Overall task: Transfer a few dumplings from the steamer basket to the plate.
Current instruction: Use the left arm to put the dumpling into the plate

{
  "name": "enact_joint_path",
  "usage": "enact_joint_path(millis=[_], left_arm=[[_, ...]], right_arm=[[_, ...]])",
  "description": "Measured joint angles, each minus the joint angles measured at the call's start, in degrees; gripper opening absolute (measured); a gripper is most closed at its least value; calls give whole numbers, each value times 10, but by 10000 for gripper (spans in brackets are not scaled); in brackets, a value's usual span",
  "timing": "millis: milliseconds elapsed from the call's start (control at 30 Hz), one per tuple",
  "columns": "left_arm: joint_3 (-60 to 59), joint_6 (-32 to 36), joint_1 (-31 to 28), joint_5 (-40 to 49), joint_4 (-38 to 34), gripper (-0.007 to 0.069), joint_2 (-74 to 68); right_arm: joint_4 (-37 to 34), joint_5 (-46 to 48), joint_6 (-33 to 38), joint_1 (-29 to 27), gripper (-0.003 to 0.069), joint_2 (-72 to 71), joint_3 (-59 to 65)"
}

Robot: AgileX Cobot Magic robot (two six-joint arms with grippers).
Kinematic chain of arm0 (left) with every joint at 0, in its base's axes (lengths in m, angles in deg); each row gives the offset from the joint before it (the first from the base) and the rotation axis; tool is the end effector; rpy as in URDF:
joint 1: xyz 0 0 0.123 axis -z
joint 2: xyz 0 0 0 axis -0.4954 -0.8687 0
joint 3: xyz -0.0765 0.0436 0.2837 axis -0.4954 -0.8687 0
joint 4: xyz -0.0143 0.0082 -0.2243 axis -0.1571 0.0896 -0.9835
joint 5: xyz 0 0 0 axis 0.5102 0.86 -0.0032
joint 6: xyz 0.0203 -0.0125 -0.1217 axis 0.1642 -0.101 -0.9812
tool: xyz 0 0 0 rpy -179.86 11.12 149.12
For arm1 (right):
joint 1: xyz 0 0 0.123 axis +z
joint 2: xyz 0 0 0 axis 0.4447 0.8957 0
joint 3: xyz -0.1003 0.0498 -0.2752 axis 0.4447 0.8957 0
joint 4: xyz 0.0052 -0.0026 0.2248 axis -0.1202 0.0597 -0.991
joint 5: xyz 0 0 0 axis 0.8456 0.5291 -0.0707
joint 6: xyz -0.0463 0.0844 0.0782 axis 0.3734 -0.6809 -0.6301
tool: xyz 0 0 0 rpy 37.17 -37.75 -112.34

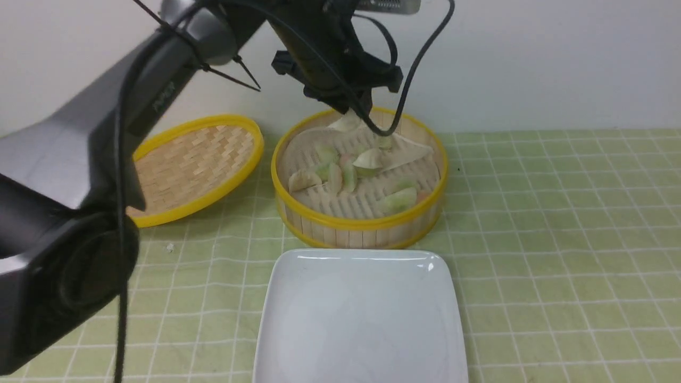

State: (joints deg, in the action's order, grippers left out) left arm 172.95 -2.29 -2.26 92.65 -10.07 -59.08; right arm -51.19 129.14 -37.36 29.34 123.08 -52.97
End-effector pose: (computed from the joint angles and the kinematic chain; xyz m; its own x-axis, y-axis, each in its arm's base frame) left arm 0.4138 -0.2357 0.3166 -0.7912 0.3134 -0.5251 0.4594 0.8713 -0.1722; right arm 0.1031 0.0444 0.3376 -0.8537 -0.0360 -0.5196 -0.2060 0.9396 0.2732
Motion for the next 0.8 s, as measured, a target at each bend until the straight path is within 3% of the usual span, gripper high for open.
enact_joint_path(millis=[267,400,700,800], left_arm=[[-329,12,65,0,-28,183,165],[-468,12,72,-47,-53,183,178],[-511,25,72,-116,-57,183,145],[-511,38,72,-112,-61,255,143]], right_arm=[[-2,0,0,0,-15,0,0],[-3,0,0,0,-15,0,0],[-22,3,16,0,-15,29,-12],[-51,5,46,0,-15,82,-47]])
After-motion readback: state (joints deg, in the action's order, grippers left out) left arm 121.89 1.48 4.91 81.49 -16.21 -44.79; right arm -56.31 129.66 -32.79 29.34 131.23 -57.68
